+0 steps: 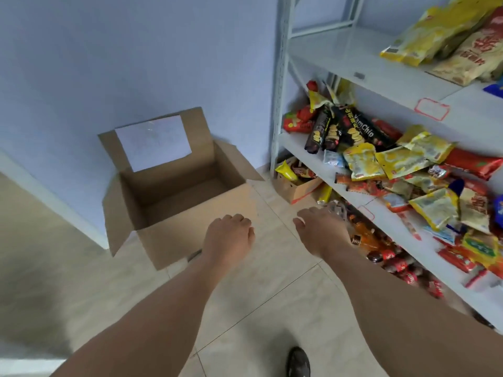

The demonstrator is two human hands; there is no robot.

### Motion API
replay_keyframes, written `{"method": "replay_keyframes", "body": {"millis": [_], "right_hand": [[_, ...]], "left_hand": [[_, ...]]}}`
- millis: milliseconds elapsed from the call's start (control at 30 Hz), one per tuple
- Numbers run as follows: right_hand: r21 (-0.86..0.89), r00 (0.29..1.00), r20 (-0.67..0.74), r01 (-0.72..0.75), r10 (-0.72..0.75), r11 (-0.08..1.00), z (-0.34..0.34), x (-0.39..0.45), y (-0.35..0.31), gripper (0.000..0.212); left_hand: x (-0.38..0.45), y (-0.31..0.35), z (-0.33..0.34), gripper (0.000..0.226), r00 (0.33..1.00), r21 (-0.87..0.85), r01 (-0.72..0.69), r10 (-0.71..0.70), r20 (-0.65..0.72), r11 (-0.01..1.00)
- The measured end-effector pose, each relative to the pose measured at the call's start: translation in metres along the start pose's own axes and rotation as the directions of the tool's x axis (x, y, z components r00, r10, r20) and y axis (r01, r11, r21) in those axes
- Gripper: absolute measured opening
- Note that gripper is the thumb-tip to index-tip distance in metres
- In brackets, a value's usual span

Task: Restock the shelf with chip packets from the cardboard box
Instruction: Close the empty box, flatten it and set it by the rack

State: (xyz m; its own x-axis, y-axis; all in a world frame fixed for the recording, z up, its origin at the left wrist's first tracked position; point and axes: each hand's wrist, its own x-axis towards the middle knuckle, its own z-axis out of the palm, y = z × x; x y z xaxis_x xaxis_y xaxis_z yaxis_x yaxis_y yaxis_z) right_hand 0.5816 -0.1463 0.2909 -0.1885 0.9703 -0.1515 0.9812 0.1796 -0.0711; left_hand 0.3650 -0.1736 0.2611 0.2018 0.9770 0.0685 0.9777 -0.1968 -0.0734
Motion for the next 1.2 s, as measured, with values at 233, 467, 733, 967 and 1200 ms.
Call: {"method": "replay_keyframes", "body": {"millis": [233,467,733,967,1200], "right_hand": [[0.241,0.994,0.075,-0.093,0.077,0.966,0.059,0.114,-0.081,0.042],[0.423,0.963,0.177,-0.262,0.205,0.868,0.154,0.29,-0.11,0.046],[0.561,0.851,0.371,-0.524,0.371,0.641,0.234,0.436,-0.119,0.077],[0.752,0.629,0.554,-0.659,0.545,-0.003,0.238,0.486,-0.11,0.07],[0.851,0.697,0.486,-0.514,0.527,-0.105,0.247,0.484,-0.121,0.07]], "left_hand": [[0.043,-0.113,0.078,0.033,0.978,-0.114,0.206,-0.209,-0.01,0.972],[0.15,-0.18,0.19,0.063,0.969,-0.11,0.246,-0.239,0.069,0.963],[0.248,-0.196,0.292,0.084,0.931,-0.145,0.258,-0.206,0.303,0.955],[0.259,-0.197,0.333,0.047,0.908,-0.23,0.243,-0.138,0.395,0.942],[0.267,-0.205,0.34,0.053,0.917,-0.333,0.228,-0.088,0.388,0.915]]}}
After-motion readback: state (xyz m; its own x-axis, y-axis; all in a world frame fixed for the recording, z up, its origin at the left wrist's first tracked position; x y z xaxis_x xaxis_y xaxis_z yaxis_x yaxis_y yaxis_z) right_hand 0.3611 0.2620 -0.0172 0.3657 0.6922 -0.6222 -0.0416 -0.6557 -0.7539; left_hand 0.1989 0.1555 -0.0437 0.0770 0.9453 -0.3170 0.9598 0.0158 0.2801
